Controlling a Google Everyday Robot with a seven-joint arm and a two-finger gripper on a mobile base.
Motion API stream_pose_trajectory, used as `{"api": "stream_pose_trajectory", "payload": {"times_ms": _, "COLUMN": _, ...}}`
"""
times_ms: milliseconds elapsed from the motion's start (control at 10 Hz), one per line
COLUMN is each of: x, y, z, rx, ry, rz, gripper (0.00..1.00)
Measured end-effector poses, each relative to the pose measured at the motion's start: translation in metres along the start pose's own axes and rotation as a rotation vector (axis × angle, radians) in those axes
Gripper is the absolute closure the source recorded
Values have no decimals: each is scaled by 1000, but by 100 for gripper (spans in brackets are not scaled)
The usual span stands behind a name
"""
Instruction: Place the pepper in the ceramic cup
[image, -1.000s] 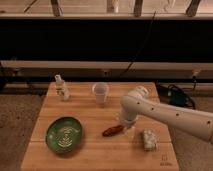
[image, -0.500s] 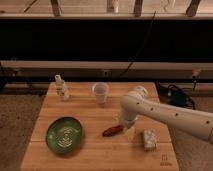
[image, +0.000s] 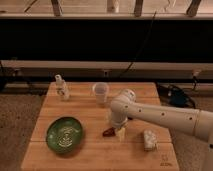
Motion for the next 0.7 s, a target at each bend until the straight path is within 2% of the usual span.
{"api": "stream_pose_trajectory", "payload": {"times_ms": 300, "x": 1, "y": -4, "z": -1, "rx": 10, "ry": 7, "rz": -24, "gripper": 20}}
{"api": "stream_pose_trajectory", "payload": {"times_ms": 400, "x": 3, "y": -5, "z": -2, "rx": 14, "ry": 12, "rz": -23, "gripper": 25}}
{"api": "stream_pose_trajectory", "payload": {"times_ms": 700, "x": 19, "y": 0, "z": -3, "rx": 10, "ry": 25, "rz": 11, "gripper": 52}}
